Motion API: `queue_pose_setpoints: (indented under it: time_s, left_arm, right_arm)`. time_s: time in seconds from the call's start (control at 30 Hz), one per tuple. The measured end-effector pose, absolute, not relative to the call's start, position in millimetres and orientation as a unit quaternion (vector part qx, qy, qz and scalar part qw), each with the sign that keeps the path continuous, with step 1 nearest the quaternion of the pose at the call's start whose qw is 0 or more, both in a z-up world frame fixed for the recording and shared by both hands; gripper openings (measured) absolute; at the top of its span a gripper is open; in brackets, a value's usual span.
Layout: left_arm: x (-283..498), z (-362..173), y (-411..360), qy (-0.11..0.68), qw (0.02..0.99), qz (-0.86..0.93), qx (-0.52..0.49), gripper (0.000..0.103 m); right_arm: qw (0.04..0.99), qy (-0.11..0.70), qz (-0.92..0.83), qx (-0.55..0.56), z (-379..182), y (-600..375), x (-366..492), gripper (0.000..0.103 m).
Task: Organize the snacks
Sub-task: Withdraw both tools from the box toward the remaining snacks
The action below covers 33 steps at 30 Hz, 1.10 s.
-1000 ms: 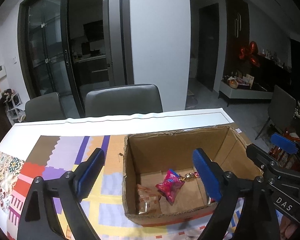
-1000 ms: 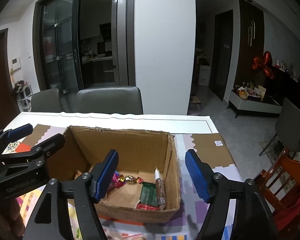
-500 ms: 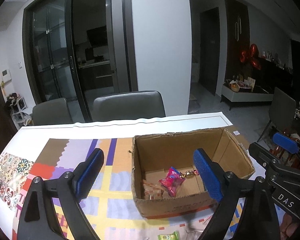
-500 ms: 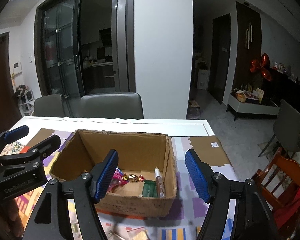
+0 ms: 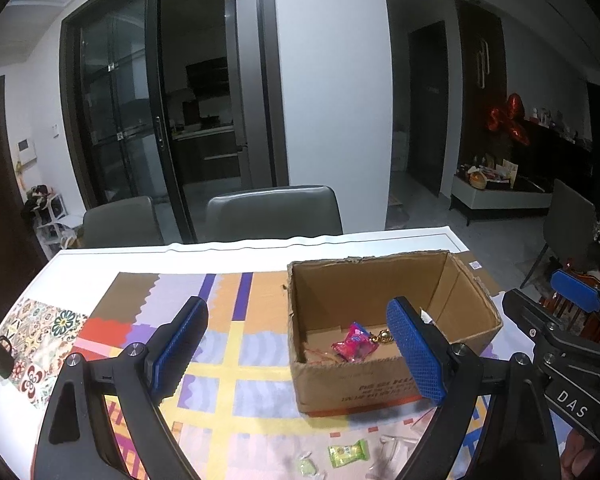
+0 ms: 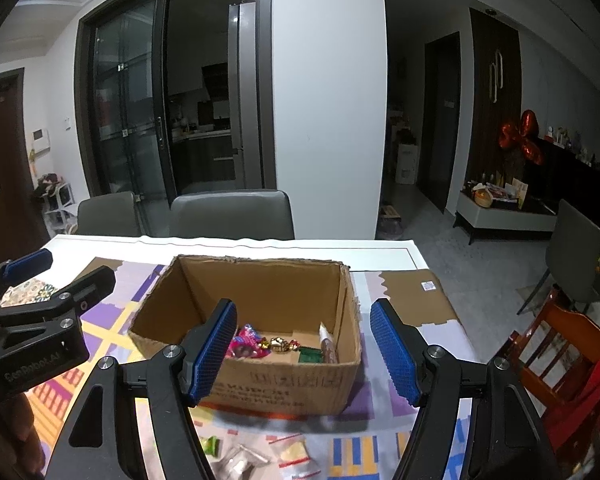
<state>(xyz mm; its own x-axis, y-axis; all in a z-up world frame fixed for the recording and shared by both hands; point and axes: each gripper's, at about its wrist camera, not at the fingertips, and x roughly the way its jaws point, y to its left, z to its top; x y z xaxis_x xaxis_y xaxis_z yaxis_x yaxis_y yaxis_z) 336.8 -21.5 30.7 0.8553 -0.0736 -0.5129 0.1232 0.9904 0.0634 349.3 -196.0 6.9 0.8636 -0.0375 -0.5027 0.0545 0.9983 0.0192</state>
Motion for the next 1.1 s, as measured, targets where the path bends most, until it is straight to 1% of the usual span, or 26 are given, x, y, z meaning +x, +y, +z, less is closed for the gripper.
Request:
queue_pose_setpoints:
  time_s: [0.6, 1.1]
  left_arm:
    - [308.2, 21.4, -3.5, 0.272, 0.961, -0.033, 0.042, 0.092]
    - [290.8, -6.5, 9.6, 0.295, 0.955, -0.02, 0.03, 0.092]
  right_arm:
    - [0.964, 0.266, -0.011, 0.01, -0.1, -174.1, 318.8, 0.07]
    - [0.958, 0.288, -0.002, 0.009, -21.0, -161.7, 307.0, 0.07]
